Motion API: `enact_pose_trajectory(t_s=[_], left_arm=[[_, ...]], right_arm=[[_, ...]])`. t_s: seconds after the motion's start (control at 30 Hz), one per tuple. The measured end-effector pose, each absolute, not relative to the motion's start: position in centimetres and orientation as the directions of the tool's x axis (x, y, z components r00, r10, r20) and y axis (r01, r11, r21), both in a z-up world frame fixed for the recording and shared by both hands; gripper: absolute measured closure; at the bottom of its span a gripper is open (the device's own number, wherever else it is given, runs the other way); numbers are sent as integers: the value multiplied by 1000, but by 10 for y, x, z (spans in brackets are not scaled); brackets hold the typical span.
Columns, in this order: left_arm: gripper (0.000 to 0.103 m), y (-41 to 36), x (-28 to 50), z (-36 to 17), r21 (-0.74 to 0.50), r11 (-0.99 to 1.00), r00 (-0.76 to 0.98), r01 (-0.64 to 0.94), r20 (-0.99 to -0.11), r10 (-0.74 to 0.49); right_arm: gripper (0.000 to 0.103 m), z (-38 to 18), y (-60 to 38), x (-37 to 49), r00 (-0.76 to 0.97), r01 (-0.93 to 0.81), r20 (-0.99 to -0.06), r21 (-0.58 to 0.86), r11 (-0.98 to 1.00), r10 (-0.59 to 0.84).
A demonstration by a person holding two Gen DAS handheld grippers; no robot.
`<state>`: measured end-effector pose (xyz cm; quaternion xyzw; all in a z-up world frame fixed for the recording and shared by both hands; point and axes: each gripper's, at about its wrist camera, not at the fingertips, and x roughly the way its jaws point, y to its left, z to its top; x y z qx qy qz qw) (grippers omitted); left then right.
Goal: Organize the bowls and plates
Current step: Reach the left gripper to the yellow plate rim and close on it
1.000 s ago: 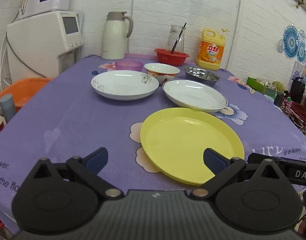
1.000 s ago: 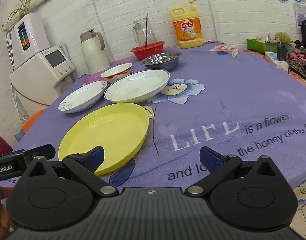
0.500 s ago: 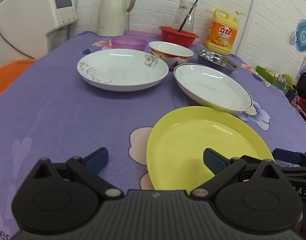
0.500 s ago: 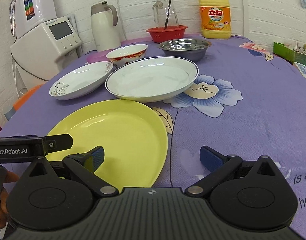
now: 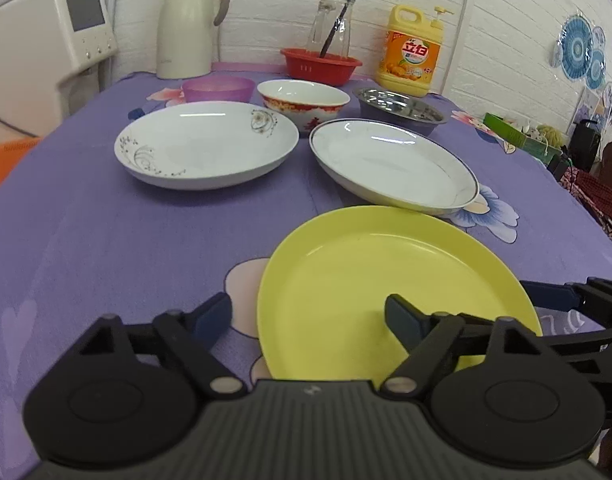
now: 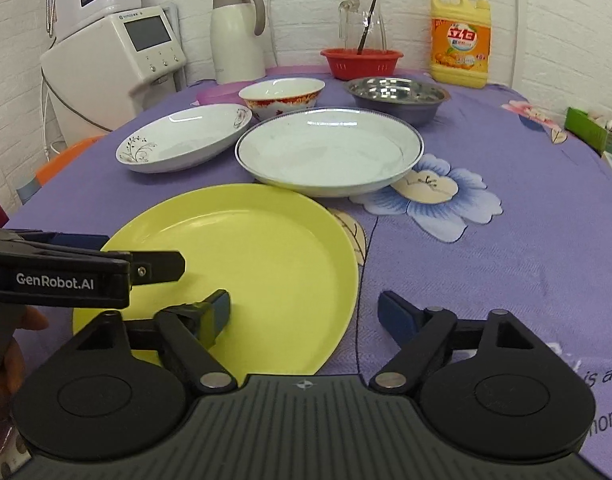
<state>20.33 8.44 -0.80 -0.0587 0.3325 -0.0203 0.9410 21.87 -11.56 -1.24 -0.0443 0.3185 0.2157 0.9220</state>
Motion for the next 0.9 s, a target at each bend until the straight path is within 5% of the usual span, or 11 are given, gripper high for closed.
enact_pose_trajectory(t_s=[0.03, 0.1, 0.6, 0.8, 0.9], left_arm=[[51, 82, 202, -9, -107, 994, 784, 1, -617, -68], [57, 79, 200, -9, -116, 993, 791, 8, -607, -77], [58, 173, 159, 11, -97, 953, 787, -287, -592, 177], [57, 184, 177, -2, -99, 952, 781, -291, -600, 176], [47, 185, 180, -9, -122, 951, 790, -284, -592, 160]], right_arm=[[0, -12, -113, 218, 711, -424, -605, 38, 905, 359], [3, -12, -112, 216, 709, -437, -593, 55, 898, 381], [0, 2, -14, 206, 636, -620, -540, 67, 782, 551], [0, -7, 10, 223, 626, -628, -569, 37, 777, 533], [0, -15, 11, 229, 625, -620, -580, 38, 784, 522]])
